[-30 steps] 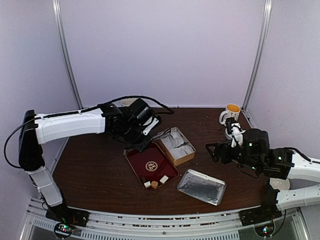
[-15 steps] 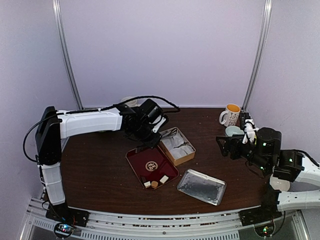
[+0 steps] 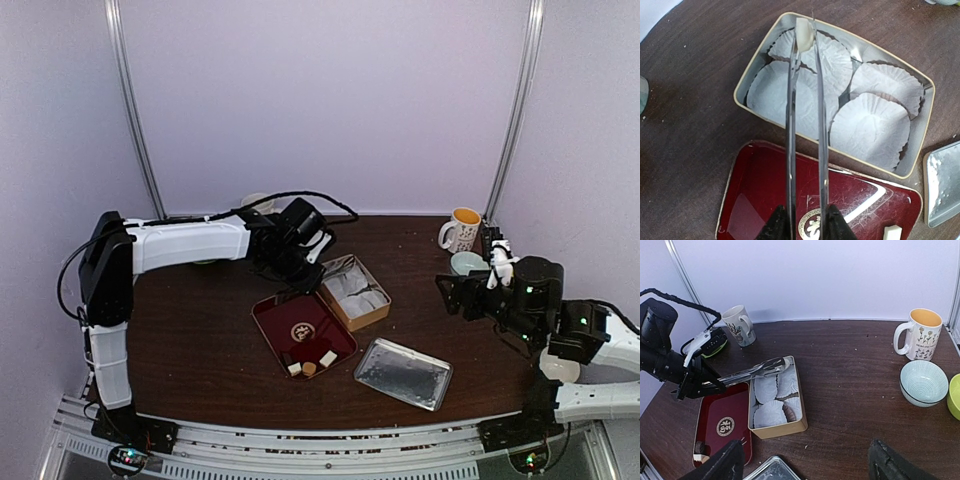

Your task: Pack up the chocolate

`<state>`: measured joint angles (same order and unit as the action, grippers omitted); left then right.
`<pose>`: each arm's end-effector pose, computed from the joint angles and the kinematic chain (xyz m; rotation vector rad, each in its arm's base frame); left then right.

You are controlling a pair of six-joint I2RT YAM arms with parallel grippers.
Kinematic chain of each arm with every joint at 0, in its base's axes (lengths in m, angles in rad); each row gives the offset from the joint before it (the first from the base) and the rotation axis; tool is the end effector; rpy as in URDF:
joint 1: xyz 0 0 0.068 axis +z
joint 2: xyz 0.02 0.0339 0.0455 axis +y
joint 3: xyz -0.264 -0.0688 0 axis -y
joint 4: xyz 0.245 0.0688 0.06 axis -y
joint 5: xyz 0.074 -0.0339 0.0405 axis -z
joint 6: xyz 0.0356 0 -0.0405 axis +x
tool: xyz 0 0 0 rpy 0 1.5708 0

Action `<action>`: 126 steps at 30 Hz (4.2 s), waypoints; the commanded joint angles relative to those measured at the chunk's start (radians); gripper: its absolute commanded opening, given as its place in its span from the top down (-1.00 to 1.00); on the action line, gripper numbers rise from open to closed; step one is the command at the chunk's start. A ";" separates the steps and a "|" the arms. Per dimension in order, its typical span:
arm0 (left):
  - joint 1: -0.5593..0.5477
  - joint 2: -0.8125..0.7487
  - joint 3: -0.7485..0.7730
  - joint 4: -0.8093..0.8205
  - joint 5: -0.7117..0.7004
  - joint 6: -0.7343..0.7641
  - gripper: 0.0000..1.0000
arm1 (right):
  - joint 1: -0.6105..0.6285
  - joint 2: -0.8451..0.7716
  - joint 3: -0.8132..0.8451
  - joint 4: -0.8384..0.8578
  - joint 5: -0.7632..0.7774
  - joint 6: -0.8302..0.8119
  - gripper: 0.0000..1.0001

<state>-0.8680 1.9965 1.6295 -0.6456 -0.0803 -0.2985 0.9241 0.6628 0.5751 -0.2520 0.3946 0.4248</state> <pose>0.2848 -0.3318 0.2292 0.7054 2.5171 -0.3249 0.1085 0.1210 0.2786 -0.2093 1.9089 0.5428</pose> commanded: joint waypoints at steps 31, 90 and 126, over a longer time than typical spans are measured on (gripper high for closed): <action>-0.158 -0.415 -0.335 -0.193 0.165 -0.002 0.16 | -0.011 -0.008 0.009 -0.074 0.007 -0.050 -0.77; -0.273 -0.265 -0.091 -0.299 -0.279 -0.187 0.44 | -0.013 -0.005 -0.003 -0.049 -0.022 -0.058 -0.79; -0.075 -0.076 -0.100 0.010 -0.187 -0.062 0.46 | -0.016 0.056 0.006 -0.023 -0.040 -0.064 -0.79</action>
<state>-0.9497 1.9125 1.5505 -0.6792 -0.2798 -0.3538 0.9134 0.7147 0.5659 -0.2787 0.3592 0.3656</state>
